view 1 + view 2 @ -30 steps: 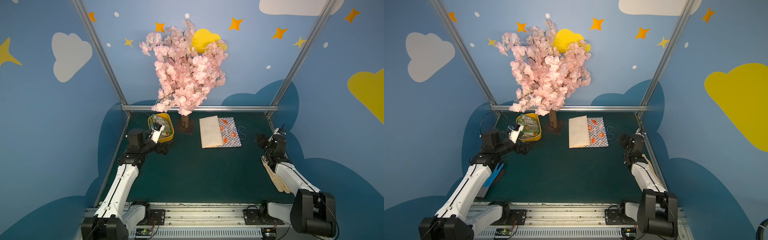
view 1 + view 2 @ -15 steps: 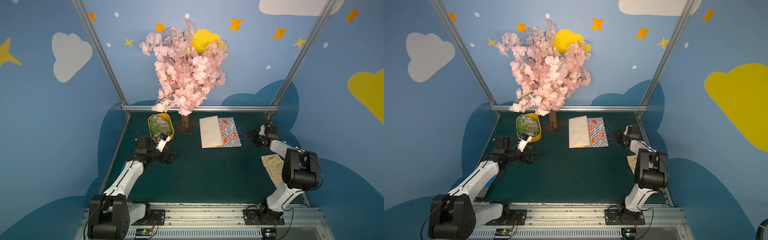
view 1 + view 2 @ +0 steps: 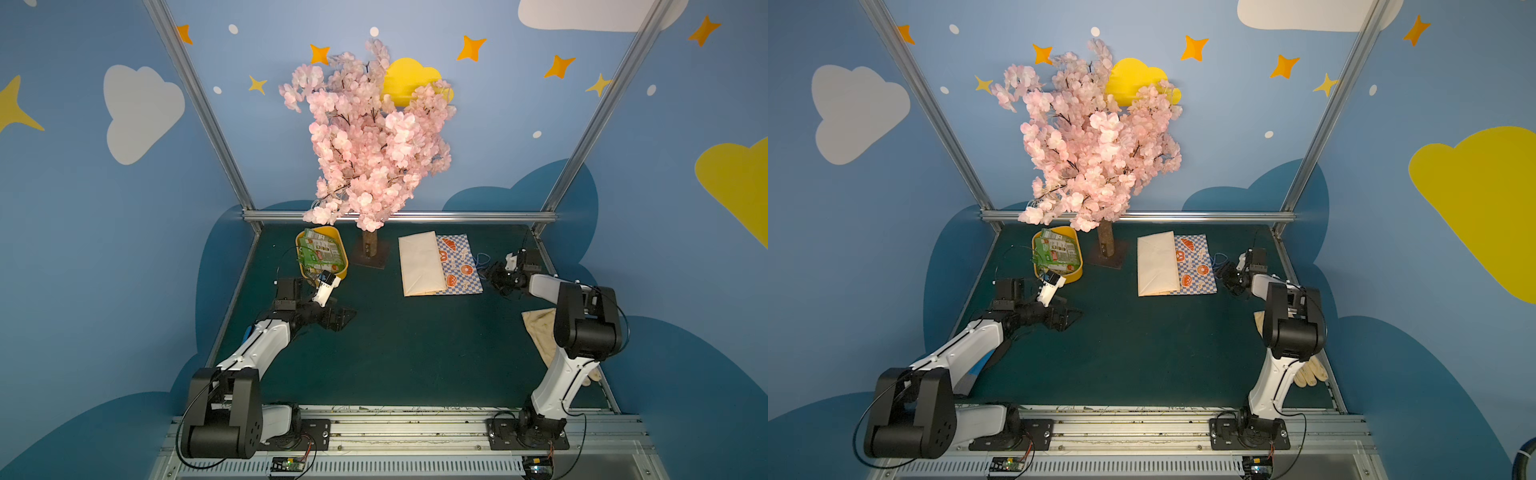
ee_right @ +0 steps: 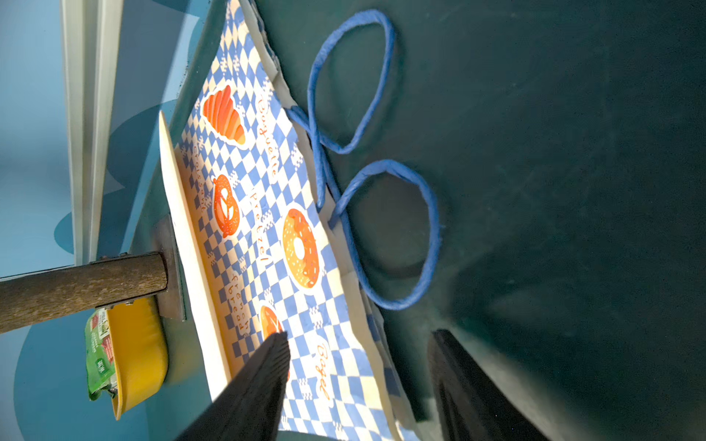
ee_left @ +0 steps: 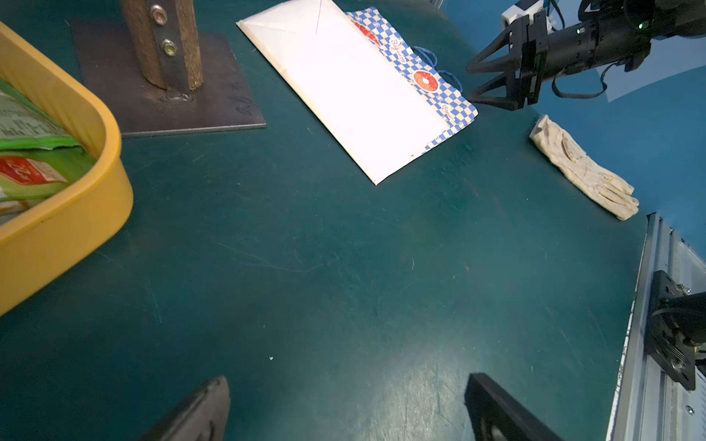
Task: Place the condiment packets inside the bag
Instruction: Pick up the paper bag from the center of the board.
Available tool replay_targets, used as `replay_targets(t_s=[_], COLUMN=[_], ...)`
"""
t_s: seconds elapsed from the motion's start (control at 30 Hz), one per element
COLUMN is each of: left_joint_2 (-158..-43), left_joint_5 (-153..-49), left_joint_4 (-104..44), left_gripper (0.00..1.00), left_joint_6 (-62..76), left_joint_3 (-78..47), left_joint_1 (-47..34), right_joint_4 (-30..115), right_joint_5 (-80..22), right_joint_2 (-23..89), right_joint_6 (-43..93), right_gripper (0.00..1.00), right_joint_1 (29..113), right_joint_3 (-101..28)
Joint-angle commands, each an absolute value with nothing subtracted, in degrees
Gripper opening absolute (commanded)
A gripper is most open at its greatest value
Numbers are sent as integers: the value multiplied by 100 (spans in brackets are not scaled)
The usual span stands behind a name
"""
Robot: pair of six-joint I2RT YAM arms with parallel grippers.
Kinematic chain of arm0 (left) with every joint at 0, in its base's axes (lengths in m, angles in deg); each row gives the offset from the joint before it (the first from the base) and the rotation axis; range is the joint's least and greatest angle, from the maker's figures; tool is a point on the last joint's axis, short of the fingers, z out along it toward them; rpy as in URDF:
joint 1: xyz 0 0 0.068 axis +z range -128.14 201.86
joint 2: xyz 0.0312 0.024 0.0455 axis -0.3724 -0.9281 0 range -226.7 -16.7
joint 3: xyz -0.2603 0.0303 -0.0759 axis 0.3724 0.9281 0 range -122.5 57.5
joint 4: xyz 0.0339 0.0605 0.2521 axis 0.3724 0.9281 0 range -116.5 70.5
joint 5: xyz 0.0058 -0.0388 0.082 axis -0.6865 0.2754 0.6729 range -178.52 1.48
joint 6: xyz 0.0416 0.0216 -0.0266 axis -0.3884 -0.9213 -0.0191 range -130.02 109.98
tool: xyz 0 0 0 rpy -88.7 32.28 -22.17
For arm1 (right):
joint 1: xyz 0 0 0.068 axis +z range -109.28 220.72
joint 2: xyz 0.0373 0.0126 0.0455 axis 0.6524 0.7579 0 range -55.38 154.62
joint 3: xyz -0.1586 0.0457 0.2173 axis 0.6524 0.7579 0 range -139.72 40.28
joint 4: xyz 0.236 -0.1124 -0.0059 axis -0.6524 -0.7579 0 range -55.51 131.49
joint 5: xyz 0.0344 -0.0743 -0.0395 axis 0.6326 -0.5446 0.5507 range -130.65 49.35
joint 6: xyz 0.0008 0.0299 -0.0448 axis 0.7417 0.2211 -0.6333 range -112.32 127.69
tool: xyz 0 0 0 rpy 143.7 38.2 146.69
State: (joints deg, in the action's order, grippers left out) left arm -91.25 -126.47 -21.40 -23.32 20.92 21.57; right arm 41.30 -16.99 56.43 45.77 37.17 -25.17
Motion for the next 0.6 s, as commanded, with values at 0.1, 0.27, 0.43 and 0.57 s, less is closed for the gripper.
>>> replay_targets(t_s=[0.1, 0.27, 0.43, 0.57], left_joint_2=[-9107, -9102, -9093, -9075], left_joint_5=[-12728, -12696, -12709, -12719], left_joint_4=[-2342, -2368, -2378, -2382], left_gripper=[100, 100, 100, 100], left_joint_6=[-2374, -2358, -2347, -2338], left_joint_3=[2189, 2199, 2207, 2208], left_joint_1=[2203, 2220, 2217, 2225], right_joint_4=[4181, 4611, 5484, 6034], right_joint_5=[-1789, -1700, -1405, -1332], right_joint_2=[5885, 6195, 6677, 6784], right_joint_6=[4949, 5377, 6033, 6311], right_gripper=[59, 55, 48, 39], right_joint_1=[3708, 3671, 3632, 3626], right_joint_3=[-2630, -2663, -2680, -2656])
